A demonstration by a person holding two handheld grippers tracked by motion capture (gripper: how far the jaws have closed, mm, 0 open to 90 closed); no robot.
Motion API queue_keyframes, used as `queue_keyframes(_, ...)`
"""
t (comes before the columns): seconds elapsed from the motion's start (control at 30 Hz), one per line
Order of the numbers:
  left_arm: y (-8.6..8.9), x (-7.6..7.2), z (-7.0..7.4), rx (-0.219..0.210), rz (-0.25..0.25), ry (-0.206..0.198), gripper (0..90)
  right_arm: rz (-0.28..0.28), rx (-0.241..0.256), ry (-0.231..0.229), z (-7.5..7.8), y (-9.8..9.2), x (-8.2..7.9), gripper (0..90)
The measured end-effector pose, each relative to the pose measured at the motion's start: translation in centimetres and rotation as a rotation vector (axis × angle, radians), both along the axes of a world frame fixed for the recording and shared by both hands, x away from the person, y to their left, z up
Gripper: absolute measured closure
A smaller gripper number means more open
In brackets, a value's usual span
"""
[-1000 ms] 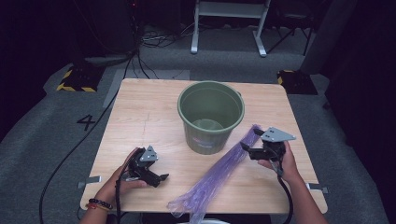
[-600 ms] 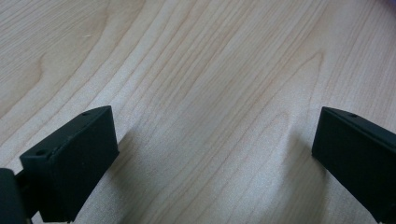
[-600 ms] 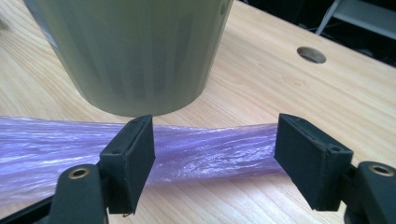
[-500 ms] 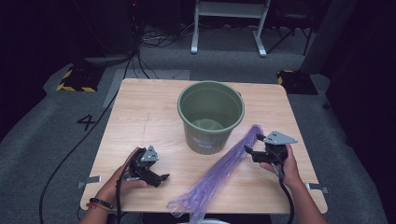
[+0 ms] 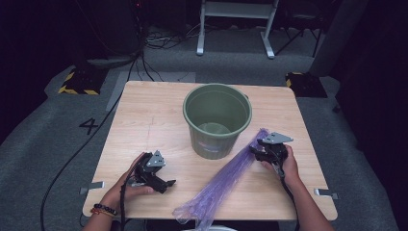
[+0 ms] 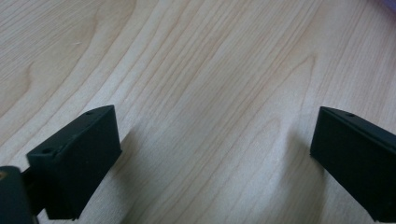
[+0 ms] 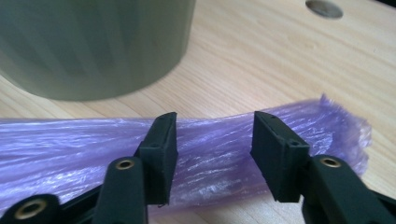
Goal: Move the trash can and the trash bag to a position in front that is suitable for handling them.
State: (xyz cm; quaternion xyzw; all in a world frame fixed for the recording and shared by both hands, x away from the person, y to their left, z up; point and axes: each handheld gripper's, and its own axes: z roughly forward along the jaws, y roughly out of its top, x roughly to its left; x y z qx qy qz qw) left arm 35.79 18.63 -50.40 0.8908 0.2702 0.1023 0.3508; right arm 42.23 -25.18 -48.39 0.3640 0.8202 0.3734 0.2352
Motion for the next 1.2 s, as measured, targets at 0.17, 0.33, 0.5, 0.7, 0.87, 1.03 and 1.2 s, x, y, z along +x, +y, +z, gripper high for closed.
queue_keyframes(0.17, -0.9, 0.3, 0.4, -0.001, 0.029, 0.003, 12.3, -0.019, 0.001, 0.025, -0.6, -0.2, 0.6, 54.3)
queue_keyframes(0.33, -1.5, 0.5, 0.5, 0.006, 0.026, 0.004, 15.5, -0.039, 0.002, 0.039, -0.9, -0.5, 0.9, 50.9)
queue_keyframes(0.5, -2.3, 0.5, 1.2, -0.019, 0.013, -0.007, 15.8, -0.061, 0.006, 0.052, -1.2, -0.9, 1.3, 45.7)
queue_keyframes(0.7, -3.0, -0.1, 2.3, -0.079, -0.006, -0.028, 16.3, -0.077, -0.005, 0.057, -1.5, -1.0, 1.6, 42.5)
queue_keyframes(0.87, -4.5, -0.9, 2.6, -0.092, -0.049, -0.034, 16.0, -0.084, 0.006, 0.061, -1.6, -1.1, 1.8, 40.4)
queue_keyframes(1.03, -5.8, -1.2, 2.9, -0.12, -0.068, -0.026, 16.6, -0.094, 0.023, 0.073, -1.7, -1.4, 2.3, 37.6)
queue_keyframes(1.2, -7.3, -1.6, 3.0, -0.153, -0.107, -0.017, 16.8, -0.102, 0.035, 0.082, -1.8, -1.6, 2.6, 36.2)
